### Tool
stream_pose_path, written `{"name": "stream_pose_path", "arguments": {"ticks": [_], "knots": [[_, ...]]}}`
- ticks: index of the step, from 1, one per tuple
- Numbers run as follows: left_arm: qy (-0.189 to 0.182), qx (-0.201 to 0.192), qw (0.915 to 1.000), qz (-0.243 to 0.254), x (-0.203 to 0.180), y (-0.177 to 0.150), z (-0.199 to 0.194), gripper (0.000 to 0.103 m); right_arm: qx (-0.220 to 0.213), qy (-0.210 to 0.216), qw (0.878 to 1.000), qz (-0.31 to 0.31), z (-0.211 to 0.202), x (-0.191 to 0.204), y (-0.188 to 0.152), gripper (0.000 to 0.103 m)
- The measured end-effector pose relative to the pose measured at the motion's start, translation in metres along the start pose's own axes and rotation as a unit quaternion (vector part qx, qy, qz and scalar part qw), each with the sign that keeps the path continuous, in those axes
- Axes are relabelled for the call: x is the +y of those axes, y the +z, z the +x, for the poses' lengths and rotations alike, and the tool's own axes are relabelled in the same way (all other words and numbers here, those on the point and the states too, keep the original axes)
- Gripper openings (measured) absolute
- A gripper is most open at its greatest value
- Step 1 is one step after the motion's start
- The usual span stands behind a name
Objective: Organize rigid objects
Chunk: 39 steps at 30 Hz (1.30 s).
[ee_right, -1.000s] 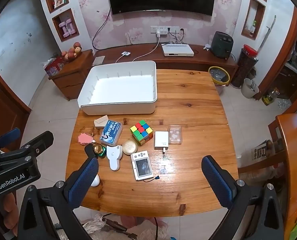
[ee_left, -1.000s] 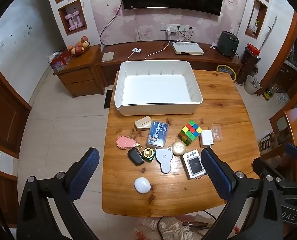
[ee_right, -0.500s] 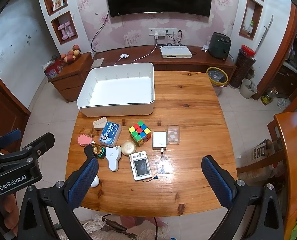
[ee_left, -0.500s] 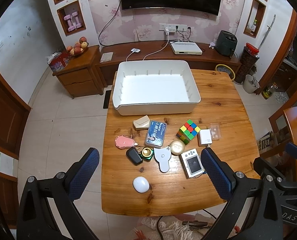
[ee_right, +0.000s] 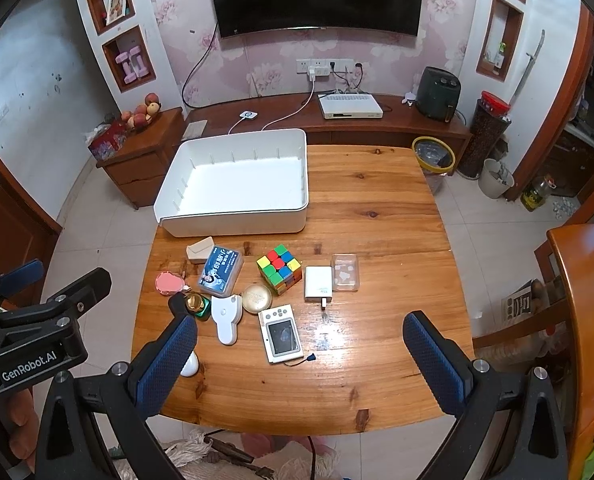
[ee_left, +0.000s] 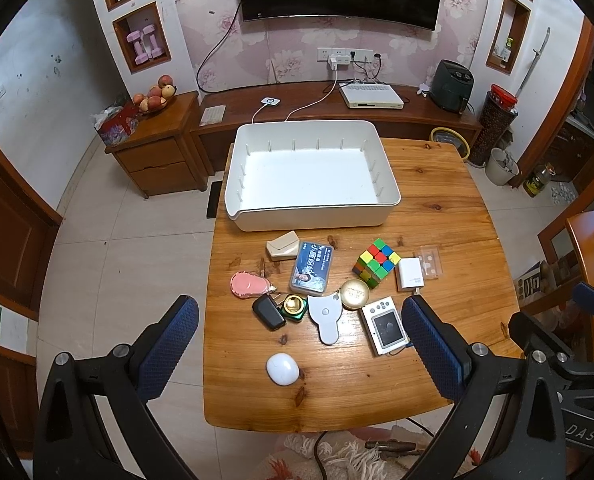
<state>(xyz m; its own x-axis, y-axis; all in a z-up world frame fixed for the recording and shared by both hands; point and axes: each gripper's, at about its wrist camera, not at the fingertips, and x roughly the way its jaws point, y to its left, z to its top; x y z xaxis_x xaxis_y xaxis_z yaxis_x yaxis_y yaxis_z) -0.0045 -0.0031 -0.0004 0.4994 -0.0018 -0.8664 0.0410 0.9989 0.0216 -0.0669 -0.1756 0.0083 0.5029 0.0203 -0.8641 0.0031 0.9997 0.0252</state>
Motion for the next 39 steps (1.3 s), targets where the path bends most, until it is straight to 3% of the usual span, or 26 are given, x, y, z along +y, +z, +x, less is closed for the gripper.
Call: {"name": "stream_pose_path", "arguments": {"ticks": [39], "knots": [[-0.003,0.018,0.9998,-0.001,-0.005,-0.012,0.01,0.101,0.002,0.001,1.0,-0.004,-0.002,0.005,0.002,0.103]]}}
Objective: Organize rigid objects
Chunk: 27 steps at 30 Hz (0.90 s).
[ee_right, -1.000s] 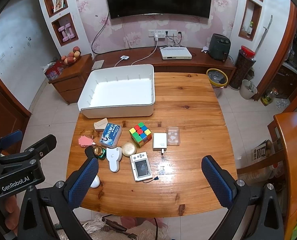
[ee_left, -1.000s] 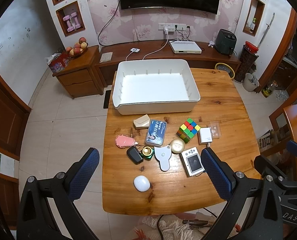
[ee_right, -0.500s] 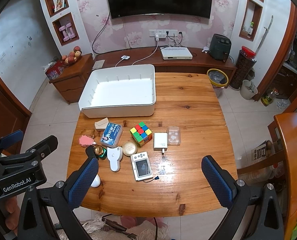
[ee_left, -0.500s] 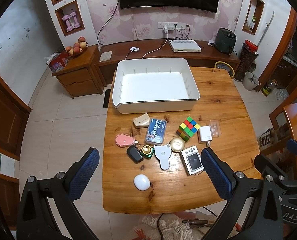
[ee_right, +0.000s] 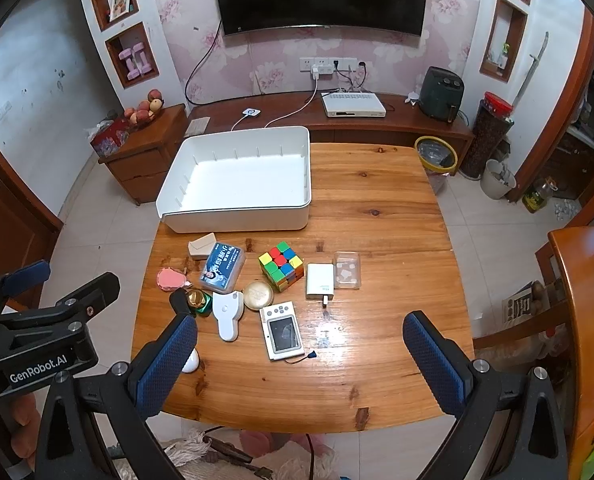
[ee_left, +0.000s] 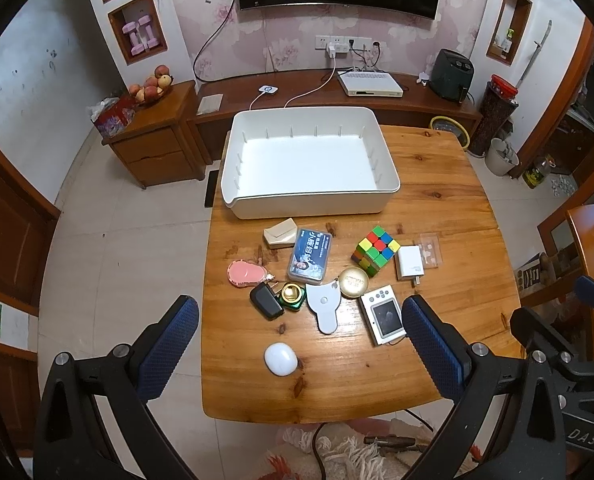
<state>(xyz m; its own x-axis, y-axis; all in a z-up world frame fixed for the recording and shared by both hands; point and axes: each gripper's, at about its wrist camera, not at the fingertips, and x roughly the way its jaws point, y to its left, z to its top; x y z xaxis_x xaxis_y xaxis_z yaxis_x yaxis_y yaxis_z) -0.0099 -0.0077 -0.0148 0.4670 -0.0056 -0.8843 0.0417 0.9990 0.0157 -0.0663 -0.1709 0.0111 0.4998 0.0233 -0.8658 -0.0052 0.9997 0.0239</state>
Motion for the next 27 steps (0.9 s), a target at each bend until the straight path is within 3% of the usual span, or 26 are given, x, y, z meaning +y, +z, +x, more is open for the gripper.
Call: {"name": "stream_pose_path", "arguments": {"ticks": [27], "knots": [[0.006,0.01,0.9998,-0.014,0.011,0.005,0.005,0.101,-0.004,-0.001,1.0,-0.014,0.007,0.005,0.003,0.103]]}}
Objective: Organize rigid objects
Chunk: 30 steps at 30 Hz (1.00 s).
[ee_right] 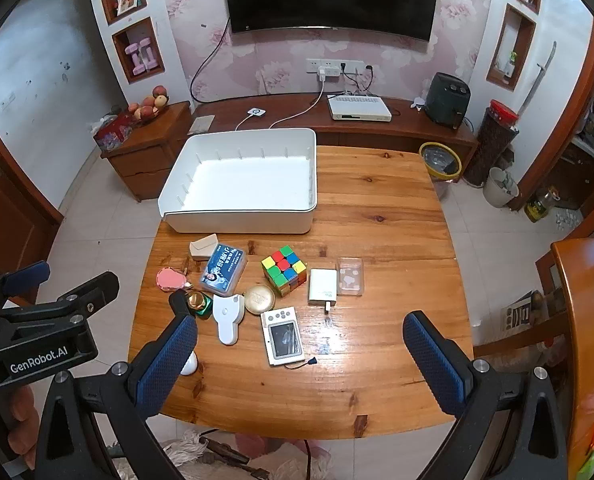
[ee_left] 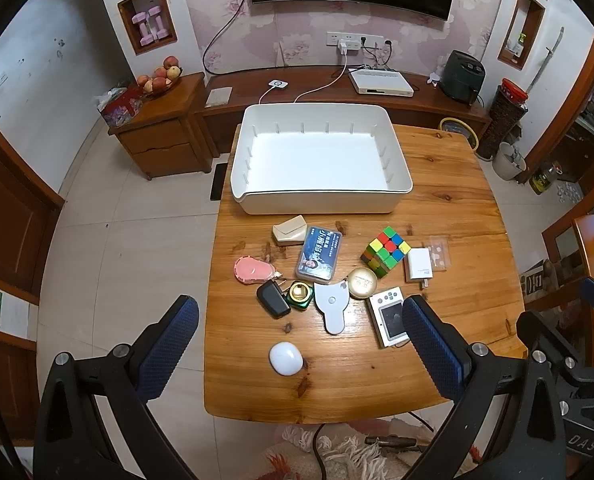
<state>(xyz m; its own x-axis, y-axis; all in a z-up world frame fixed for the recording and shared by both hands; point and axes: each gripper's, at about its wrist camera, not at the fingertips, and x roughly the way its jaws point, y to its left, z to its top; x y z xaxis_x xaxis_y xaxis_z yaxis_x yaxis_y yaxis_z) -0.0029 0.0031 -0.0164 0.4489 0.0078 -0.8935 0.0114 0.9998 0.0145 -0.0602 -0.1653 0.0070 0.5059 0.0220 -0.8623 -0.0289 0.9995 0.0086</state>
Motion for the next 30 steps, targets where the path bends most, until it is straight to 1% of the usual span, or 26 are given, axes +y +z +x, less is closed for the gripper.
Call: {"name": "stream_pose_path", "arguments": {"ticks": [16,23,25,29,30], "knots": [[0.004,0.001,1.0,-0.008,0.002,0.006,-0.004,0.101,-0.003,0.001,1.0,-0.007,0.001,0.001,0.001,0.103],[0.002,0.005,0.9993,-0.037,0.012,0.01,0.002,0.101,-0.003,0.008,1.0,-0.012,0.006,-0.006,0.005,0.103],[0.009,0.003,0.9989,-0.046,0.016,0.011,0.005,0.101,-0.003,0.011,1.0,-0.015,0.01,-0.009,0.007,0.103],[0.039,-0.009,0.9975,-0.058,0.027,0.012,0.013,0.101,-0.01,0.022,0.999,-0.024,0.017,-0.015,0.009,0.103],[0.042,-0.008,0.9972,-0.061,0.029,0.012,0.015,0.101,-0.012,0.023,0.999,-0.024,0.023,-0.018,0.01,0.103]]}}
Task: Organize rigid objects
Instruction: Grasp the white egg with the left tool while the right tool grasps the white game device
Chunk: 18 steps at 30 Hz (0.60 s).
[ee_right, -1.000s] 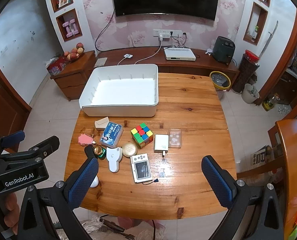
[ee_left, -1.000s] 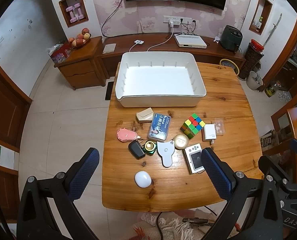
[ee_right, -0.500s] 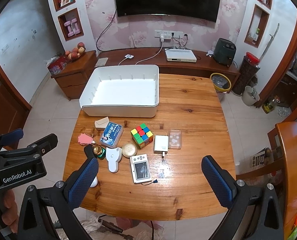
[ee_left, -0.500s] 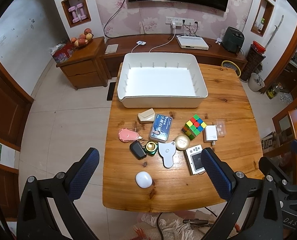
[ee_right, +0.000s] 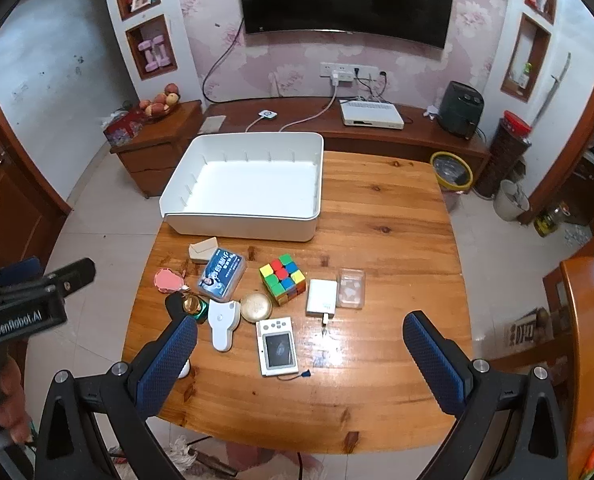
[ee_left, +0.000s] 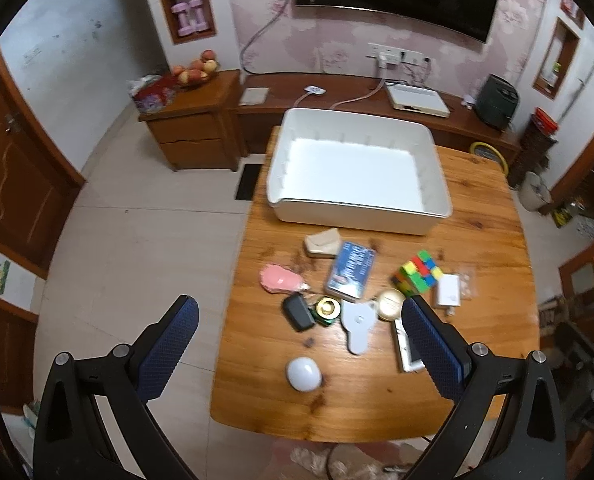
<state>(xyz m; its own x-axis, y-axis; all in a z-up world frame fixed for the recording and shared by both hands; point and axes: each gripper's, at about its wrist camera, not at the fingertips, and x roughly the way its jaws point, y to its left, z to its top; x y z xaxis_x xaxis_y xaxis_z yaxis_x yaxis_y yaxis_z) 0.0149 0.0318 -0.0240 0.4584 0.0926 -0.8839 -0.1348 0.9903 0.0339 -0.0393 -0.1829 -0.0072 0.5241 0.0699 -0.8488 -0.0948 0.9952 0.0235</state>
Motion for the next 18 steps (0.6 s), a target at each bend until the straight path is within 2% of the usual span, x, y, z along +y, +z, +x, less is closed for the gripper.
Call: {"name": "stream_pose_path", "arguments": {"ticks": [3,7,11,18], "knots": [[0.004,0.011,0.9998,-0.018,0.008,-0.003,0.013,0.101,-0.001,-0.003,1.0,-0.001,0.014,-0.007,0.0,0.103],[-0.001,0.044,0.9979,-0.047,0.017,-0.015,0.036,0.101,0.014,0.016,1.0,-0.009,0.046,-0.012,-0.007,0.103],[0.0,0.069,0.9955,-0.066,0.021,-0.032,0.055,0.101,0.042,0.04,0.998,-0.026,0.082,-0.007,-0.021,0.102],[0.004,0.11,0.9901,-0.088,0.025,-0.07,0.103,0.101,0.082,0.058,0.992,-0.081,0.145,0.015,-0.052,0.097]]}}
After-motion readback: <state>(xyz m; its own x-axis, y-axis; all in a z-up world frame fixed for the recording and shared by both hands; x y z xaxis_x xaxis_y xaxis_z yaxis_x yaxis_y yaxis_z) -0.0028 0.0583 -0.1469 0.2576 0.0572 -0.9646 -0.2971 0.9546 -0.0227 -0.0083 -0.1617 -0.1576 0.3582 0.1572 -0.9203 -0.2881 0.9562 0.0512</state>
